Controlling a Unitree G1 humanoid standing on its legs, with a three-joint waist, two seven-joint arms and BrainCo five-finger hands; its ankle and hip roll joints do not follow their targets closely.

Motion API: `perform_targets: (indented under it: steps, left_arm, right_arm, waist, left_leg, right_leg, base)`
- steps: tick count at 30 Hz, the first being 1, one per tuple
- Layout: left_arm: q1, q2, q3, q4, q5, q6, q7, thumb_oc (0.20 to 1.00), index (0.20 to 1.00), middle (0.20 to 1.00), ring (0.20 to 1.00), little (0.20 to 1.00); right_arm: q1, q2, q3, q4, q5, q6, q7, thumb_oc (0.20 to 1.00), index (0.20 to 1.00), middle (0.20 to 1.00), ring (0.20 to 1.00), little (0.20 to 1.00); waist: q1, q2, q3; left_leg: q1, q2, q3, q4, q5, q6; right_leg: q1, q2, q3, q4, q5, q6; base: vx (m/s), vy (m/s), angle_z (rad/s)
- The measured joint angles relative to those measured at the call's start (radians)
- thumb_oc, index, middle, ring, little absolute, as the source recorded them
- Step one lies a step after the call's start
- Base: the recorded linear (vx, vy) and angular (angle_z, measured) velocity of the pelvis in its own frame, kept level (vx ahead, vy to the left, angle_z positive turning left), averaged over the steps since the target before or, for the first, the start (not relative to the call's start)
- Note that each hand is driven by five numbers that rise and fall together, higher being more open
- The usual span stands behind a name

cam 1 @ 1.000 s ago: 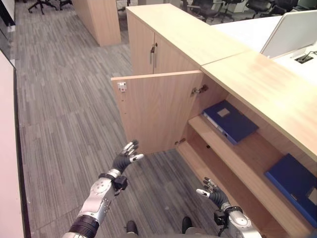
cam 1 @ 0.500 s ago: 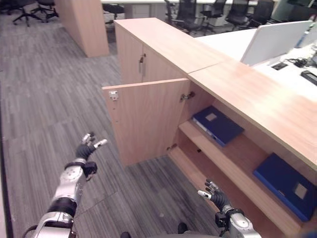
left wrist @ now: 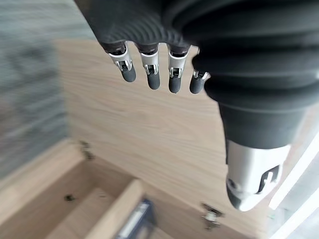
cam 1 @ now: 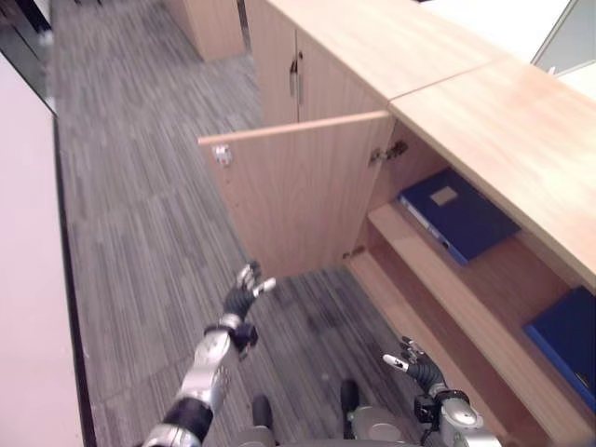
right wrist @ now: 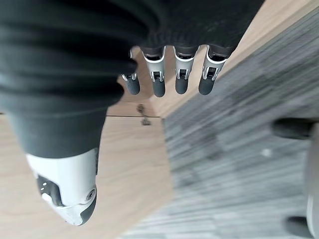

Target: Put the empty folder in the office cabinet

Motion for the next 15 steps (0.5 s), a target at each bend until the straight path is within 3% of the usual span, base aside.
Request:
perform_targets:
  steps: [2, 3, 4, 5, 6, 7, 9, 11, 12, 13, 15]
  left_arm:
    - [-0.012, -0.015, -0.005, -0.005, -0.007, -0.001, -0.013, 1.000, 1.000, 1.000, 1.000, 1.000]
    - [-0.002, 0.028, 0.002, -0.020, -0.008, 0.002, -0.017, 1.000, 1.000, 1.000, 1.000, 1.000]
    - [-0.011, 0.078, 0.038, -0.020, -0.009, 0.015, -0.021, 1.000, 1.000, 1.000, 1.000, 1.000]
    - [-0.028, 0.083, 0.059, -0.017, -0.012, 0.014, -0.020, 1.000, 1.000, 1.000, 1.000, 1.000]
    - [-0.034, 0.086, 0.085, -0.009, -0.015, 0.013, -0.015, 1.000, 1.000, 1.000, 1.000, 1.000]
    - [-0.029, 0.087, 0.109, 0.003, -0.032, 0.015, -0.009, 1.000, 1.000, 1.000, 1.000, 1.000]
    - [-0.032, 0.083, 0.106, 0.004, -0.039, 0.015, -0.011, 1.000, 1.000, 1.000, 1.000, 1.000]
    - [-0.037, 0.081, 0.102, 0.000, -0.041, 0.015, -0.016, 1.000, 1.000, 1.000, 1.000, 1.000]
    - [-0.036, 0.077, 0.105, 0.028, -0.034, 0.007, -0.020, 1.000, 1.000, 1.000, 1.000, 1.000]
    - [-0.020, 0.090, 0.099, 0.027, -0.034, 0.012, -0.019, 1.000, 1.000, 1.000, 1.000, 1.000]
    - [-0.010, 0.091, 0.105, 0.028, -0.036, 0.020, -0.022, 1.000, 1.000, 1.000, 1.000, 1.000]
  right_arm:
    - [0.008, -0.029, -0.001, 0.011, 0.000, 0.000, 0.000, 1.000, 1.000, 1.000, 1.000, 1.000]
    - [-0.022, -0.025, -0.002, 0.018, 0.001, 0.002, 0.000, 1.000, 1.000, 1.000, 1.000, 1.000]
    - [-0.054, -0.020, -0.009, 0.005, 0.001, -0.005, 0.001, 1.000, 1.000, 1.000, 1.000, 1.000]
    - [-0.065, -0.023, -0.012, 0.004, 0.002, -0.012, 0.000, 1.000, 1.000, 1.000, 1.000, 1.000]
    - [-0.072, -0.023, -0.006, 0.026, 0.003, -0.012, -0.003, 1.000, 1.000, 1.000, 1.000, 1.000]
    - [-0.070, -0.023, -0.003, 0.029, 0.003, -0.017, -0.004, 1.000, 1.000, 1.000, 1.000, 1.000]
    - [-0.062, -0.024, -0.005, 0.032, 0.011, -0.016, -0.006, 1.000, 1.000, 1.000, 1.000, 1.000]
    - [-0.059, -0.024, -0.005, 0.045, 0.027, -0.014, -0.012, 1.000, 1.000, 1.000, 1.000, 1.000]
    - [-0.061, -0.025, -0.003, 0.073, 0.027, -0.011, -0.014, 1.000, 1.000, 1.000, 1.000, 1.000]
    - [-0.062, -0.024, -0.002, 0.072, 0.028, -0.008, -0.011, 1.000, 1.000, 1.000, 1.000, 1.000]
    - [-0.044, -0.025, -0.004, 0.062, 0.028, -0.007, -0.012, 1.000, 1.000, 1.000, 1.000, 1.000]
  waist:
    - [0.000, 0.009, -0.033]
    - [0.020, -0.003, -0.035]
    - [0.042, -0.044, -0.031]
    - [0.060, -0.070, -0.028]
    - [0.072, -0.094, -0.019]
    - [0.068, -0.110, -0.025]
    - [0.061, -0.116, -0.053]
    - [0.061, -0.106, -0.061]
    - [0.066, -0.096, -0.069]
    - [0.076, -0.092, -0.070]
    - [0.064, -0.081, -0.076]
  left_leg:
    - [-0.031, 0.023, -0.128, -0.001, 0.008, -0.063]
    - [-0.052, 0.036, -0.123, 0.023, 0.019, -0.078]
    - [-0.150, 0.024, -0.117, 0.227, 0.025, -0.100]
    - [-0.237, 0.013, -0.110, 0.377, 0.045, -0.109]
    - [-0.277, 0.012, -0.092, 0.490, 0.058, -0.097]
    - [-0.282, 0.016, -0.080, 0.547, 0.035, -0.082]
    - [-0.261, 0.027, -0.072, 0.465, 0.034, -0.084]
    - [-0.208, 0.034, -0.081, 0.270, 0.024, -0.085]
    - [-0.149, 0.013, -0.100, 0.049, 0.026, -0.084]
    - [-0.119, -0.003, -0.134, -0.036, 0.031, -0.083]
    - [-0.095, -0.031, -0.147, -0.036, 0.050, -0.058]
  right_leg:
    - [-0.027, 0.018, -0.017, 0.089, -0.098, -0.041]
    - [-0.047, 0.026, -0.025, 0.107, -0.114, -0.059]
    - [-0.048, 0.022, -0.031, 0.131, -0.115, -0.104]
    - [-0.043, 0.001, -0.034, 0.123, -0.121, -0.117]
    - [-0.011, -0.002, -0.032, 0.092, -0.101, -0.119]
    - [0.038, 0.000, -0.031, 0.058, -0.087, -0.120]
    - [0.057, 0.017, -0.026, 0.034, -0.084, -0.119]
    - [0.062, 0.036, -0.008, 0.006, -0.074, -0.116]
    - [0.062, 0.055, 0.021, -0.033, -0.047, -0.119]
    - [0.061, 0.066, 0.044, -0.041, -0.039, -0.113]
    - [0.086, 0.084, 0.043, -0.067, -0.035, -0.115]
  base:
    - [0.16, -0.258, 1.37]
    - [0.13, -0.346, 0.79]
    - [0.09, -0.271, 0.08]
    - [0.12, -0.121, 0.00]
    - [0.10, 0.035, -0.14]
    - [0.17, 0.065, -0.15]
    - [0.23, 0.123, -0.17]
    - [0.21, 0.164, -0.27]
    - [0.12, 0.094, -0.58]
    - [0.13, 0.087, -0.70]
    - [0.13, 0.147, -0.38]
